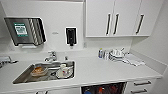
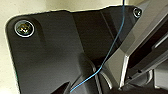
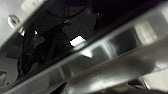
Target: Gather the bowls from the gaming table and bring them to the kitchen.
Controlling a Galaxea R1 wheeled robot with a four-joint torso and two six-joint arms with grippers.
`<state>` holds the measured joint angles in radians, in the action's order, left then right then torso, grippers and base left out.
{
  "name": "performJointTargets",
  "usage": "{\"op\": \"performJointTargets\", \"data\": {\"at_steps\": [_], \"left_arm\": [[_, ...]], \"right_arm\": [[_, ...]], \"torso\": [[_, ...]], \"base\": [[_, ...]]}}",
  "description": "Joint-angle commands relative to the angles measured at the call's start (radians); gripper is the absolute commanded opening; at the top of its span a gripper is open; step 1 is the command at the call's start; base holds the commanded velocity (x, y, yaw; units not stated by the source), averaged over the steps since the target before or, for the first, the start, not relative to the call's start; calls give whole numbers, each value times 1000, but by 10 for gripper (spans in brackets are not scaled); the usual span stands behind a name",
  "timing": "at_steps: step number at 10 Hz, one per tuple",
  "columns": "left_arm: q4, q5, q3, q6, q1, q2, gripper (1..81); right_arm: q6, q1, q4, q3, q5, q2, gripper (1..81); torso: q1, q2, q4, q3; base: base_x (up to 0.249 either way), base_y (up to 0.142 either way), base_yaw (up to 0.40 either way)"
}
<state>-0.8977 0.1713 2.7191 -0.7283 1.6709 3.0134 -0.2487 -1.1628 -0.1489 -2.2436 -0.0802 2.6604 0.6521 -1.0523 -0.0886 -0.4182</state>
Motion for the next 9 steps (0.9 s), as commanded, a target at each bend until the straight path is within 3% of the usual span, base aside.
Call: {"op": "performJointTargets", "data": {"at_steps": [1, 5, 7, 9], "left_arm": [[-4, -39, -2, 4, -13, -10, 811], [-4, -39, -2, 3, -13, -10, 811], [-6, -41, -2, 3, -13, -7, 811], [-7, -39, -2, 3, -18, -2, 811]], "right_arm": [[-9, 209, -142, -33, -35, -20, 811], [-11, 330, -216, 45, -19, -47, 811], [-12, 386, -250, 235, 25, -142, 811], [6, 342, -233, 369, 57, -207, 811]], "torso": [[0, 0, 0, 0], [0, 1, 0, 0], [0, 1, 0, 0], [0, 1, 0, 0]], "base": [[0, 0, 0], [0, 0, 0], [0, 0, 0], [0, 0, 0]]}}
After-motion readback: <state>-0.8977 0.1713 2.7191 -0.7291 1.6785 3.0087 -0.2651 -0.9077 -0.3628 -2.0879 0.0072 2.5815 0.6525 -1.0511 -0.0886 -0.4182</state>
